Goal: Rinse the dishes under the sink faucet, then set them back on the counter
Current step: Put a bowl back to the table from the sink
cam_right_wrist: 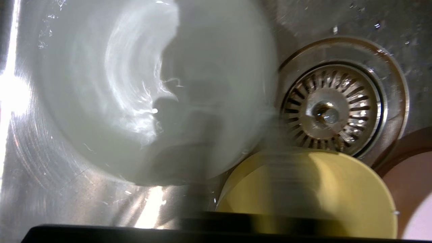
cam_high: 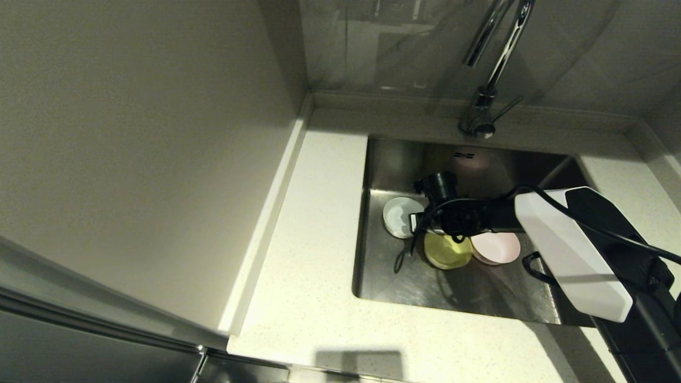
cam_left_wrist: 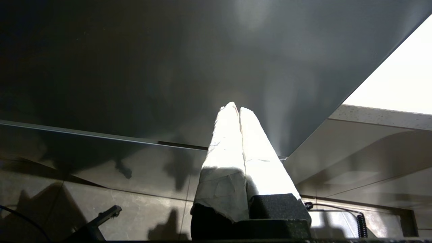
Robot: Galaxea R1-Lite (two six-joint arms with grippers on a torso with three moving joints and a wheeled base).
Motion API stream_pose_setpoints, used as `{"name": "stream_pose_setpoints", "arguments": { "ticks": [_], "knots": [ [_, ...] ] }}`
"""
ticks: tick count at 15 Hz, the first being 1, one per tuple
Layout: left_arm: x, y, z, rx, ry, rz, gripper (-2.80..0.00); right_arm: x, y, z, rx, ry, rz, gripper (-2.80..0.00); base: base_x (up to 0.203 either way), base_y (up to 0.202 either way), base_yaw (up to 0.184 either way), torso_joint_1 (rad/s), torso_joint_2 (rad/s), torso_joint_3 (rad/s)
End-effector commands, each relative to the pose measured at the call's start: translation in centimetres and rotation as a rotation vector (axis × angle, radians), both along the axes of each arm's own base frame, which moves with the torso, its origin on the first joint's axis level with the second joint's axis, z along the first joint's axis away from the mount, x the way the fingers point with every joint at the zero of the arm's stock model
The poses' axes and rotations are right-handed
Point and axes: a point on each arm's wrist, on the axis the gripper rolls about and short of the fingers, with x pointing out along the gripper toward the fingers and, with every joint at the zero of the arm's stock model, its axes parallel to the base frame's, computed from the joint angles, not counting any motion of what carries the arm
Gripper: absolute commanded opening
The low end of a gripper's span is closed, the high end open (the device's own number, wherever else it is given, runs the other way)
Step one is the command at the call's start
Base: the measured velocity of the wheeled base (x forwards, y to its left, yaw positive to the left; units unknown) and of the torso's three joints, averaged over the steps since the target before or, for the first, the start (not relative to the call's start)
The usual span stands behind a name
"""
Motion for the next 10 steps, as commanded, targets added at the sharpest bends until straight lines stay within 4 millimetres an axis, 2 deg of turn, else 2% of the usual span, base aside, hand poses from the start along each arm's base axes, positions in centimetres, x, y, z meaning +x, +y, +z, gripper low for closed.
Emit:
{"name": "stream_pose_setpoints", "arguments": {
  "ticks": [1,5,10],
  "knots": [
    [0.0,0.0,0.0,-0.001,-0.002,0.001,-2.8,0.0,0.0,0.2,0.001,-0.004,0.0,-2.8,0.0,0.0,0.0,0.0,0.0,0.0],
    [0.0,0.0,0.0,-0.001,-0.002,0.001,-2.8,-0.1,-0.1,0.7,-0.007,-0.012,0.004,-2.8,0.0,0.0,0.0,0.0,0.0,0.0],
    [0.0,0.0,0.0,-0.001,-0.002,0.001,-2.8,-0.2,-0.8,2.3,0.001,-0.035,-0.008,-2.8,0.0,0.0,0.0,0.0,0.0,0.0]
  ]
}}
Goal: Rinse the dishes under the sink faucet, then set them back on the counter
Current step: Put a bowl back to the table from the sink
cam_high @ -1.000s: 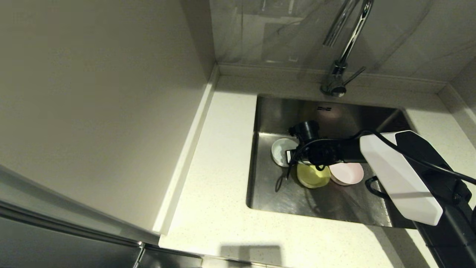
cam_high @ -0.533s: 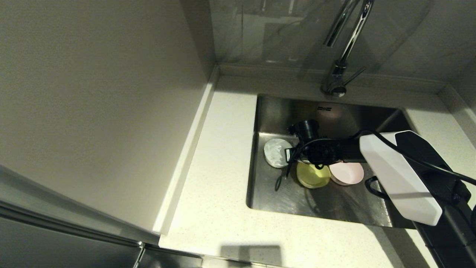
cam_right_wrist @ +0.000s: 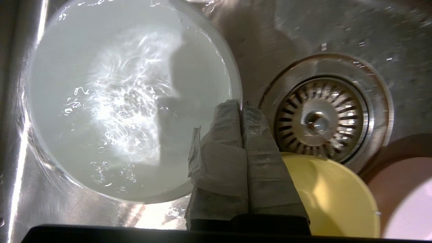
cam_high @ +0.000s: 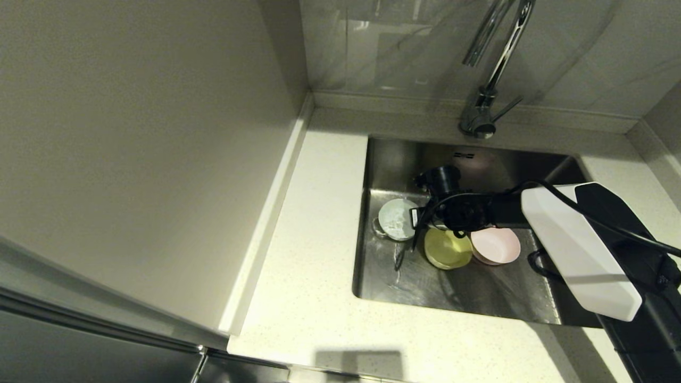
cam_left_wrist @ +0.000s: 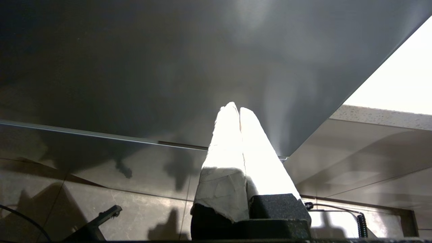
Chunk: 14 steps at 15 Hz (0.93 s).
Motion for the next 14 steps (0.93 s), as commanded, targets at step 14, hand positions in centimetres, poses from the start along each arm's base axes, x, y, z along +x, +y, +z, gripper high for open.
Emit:
{"name": "stream_pose_setpoints", "arguments": {
  "ticks": [14],
  "knots": [
    [0.0,0.0,0.0,-0.001,-0.002,0.001,-2.8,-0.2,-2.8,3.5,-0.087,-0.046,0.006,-2.8,0.0,0.0,0.0,0.0,0.0,0.0]
  ]
}}
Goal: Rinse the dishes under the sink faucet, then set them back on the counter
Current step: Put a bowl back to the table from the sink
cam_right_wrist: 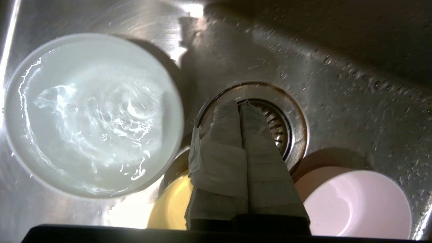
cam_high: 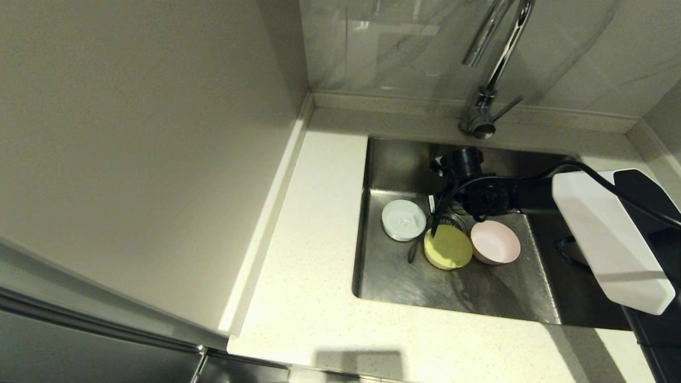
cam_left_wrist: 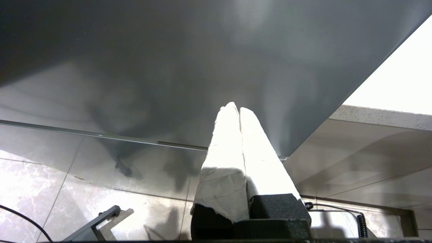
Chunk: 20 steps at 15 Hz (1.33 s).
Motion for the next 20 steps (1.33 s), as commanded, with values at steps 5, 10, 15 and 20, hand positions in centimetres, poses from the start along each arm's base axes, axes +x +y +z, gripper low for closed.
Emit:
{"name": "stream_pose_setpoints", "arguments": {
  "ticks": [5,10,15,20],
  "knots": [
    [0.0,0.0,0.0,-0.001,-0.002,0.0,-2.8,0.5,1.4,-2.3,0.032,0.012,0.012,0.0,0.0,0.0,0.0,0.0,0.0,0.0],
    [0.0,0.0,0.0,-0.001,-0.002,0.0,-2.8,0.7,2.0,-3.6,0.041,0.014,0.013,0.0,0.0,0.0,0.0,0.0,0.0,0.0],
    [0.0,0.0,0.0,-0.001,-0.002,0.0,-2.8,0.9,2.9,-4.7,0.051,0.005,0.02,0.0,0.0,0.0,0.0,0.0,0.0,0.0],
    [0.0,0.0,0.0,-0.001,-0.002,0.0,-2.8,1.1,3.3,-5.6,0.045,-0.011,0.014,0.0,0.0,0.0,0.0,0.0,0.0,0.0]
  ]
}}
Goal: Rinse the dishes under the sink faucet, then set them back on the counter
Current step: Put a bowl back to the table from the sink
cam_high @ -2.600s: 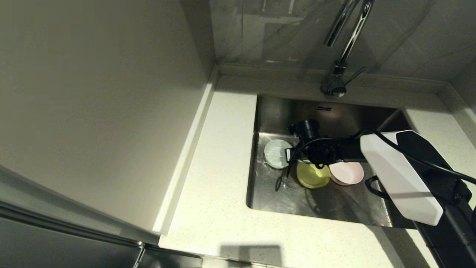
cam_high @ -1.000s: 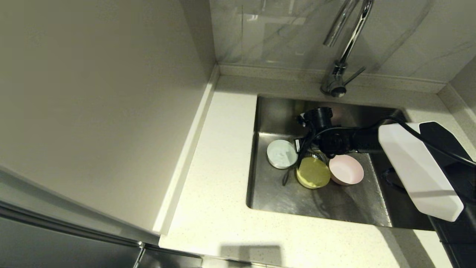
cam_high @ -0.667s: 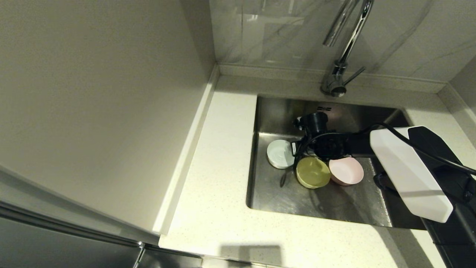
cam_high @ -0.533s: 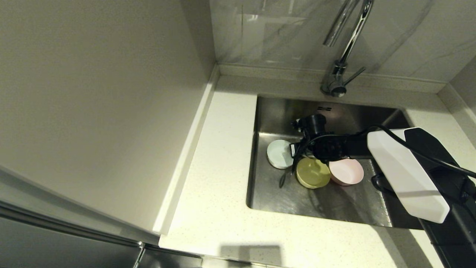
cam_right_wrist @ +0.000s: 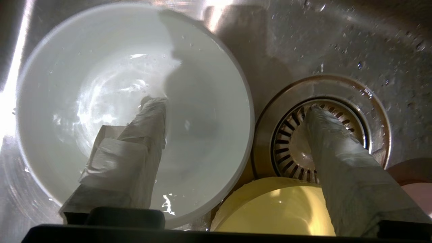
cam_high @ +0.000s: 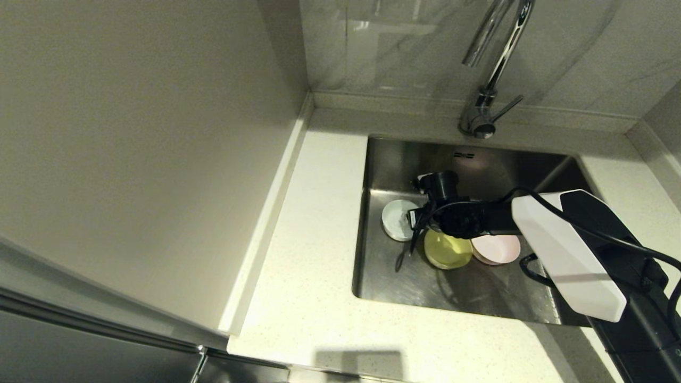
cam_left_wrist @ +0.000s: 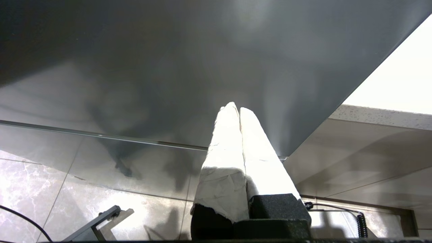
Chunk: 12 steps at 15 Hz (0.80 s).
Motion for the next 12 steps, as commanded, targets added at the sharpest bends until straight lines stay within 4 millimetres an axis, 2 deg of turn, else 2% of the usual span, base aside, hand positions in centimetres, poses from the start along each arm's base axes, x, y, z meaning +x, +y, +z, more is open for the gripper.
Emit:
{"name": "stream_pose_setpoints", "arguments": {
  "ticks": [1,2,12],
  "knots": [
    [-0.01,0.0,0.0,-0.001,-0.002,0.001,-2.8,0.04,0.06,-0.55,-0.005,0.01,-0.001,0.0,0.0,0.0,0.0,0.0,0.0,0.0],
    [-0.01,0.0,0.0,-0.001,-0.002,0.001,-2.8,0.02,0.06,-0.78,-0.009,0.02,-0.003,-2.8,0.0,0.0,0.0,0.0,0.0,0.0],
    [-0.01,0.0,0.0,-0.001,-0.002,0.001,-2.8,0.0,-0.05,-0.72,-0.016,0.023,-0.01,-2.8,0.0,0.0,0.0,0.0,0.0,0.0]
  ]
}}
